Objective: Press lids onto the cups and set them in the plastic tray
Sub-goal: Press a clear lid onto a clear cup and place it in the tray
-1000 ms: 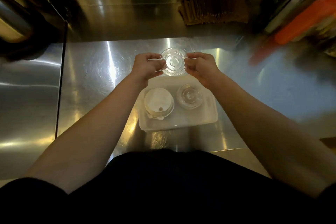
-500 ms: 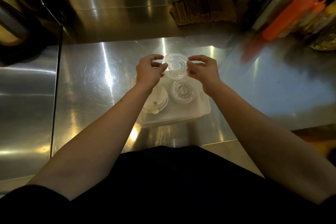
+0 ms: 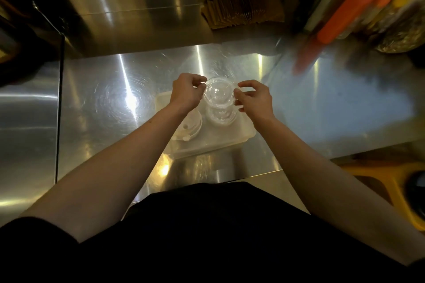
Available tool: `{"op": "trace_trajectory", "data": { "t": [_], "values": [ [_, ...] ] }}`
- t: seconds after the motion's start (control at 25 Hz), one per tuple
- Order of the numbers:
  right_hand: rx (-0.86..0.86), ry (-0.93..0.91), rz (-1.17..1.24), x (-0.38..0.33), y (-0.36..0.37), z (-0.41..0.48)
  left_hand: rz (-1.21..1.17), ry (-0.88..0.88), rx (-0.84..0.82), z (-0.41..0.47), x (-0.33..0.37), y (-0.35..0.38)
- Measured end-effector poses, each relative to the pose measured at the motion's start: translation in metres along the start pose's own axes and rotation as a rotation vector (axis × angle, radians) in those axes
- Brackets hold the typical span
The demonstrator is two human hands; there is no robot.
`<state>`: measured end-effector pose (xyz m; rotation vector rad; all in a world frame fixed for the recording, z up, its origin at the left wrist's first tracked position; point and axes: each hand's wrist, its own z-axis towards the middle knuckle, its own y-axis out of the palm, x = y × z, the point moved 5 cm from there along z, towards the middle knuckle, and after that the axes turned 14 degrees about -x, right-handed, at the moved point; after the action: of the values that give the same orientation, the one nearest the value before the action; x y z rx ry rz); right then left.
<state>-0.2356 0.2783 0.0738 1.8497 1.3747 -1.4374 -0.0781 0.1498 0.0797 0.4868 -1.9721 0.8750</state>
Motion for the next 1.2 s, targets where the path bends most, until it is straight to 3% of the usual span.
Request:
{"op": "trace_trajectory", "data": {
  "t": [0.52,1.2],
  "values": [
    [0.094,0.185,0.121,0.037,0.015,-0.027,0.294,0.056,-0.125,0.018,0.005,0.020],
    [0.046,0.318,0.052,0.046,0.030,-0.019,0.456,-0.078,-0.275,0.033,-0.004,0.032]
  ]
}}
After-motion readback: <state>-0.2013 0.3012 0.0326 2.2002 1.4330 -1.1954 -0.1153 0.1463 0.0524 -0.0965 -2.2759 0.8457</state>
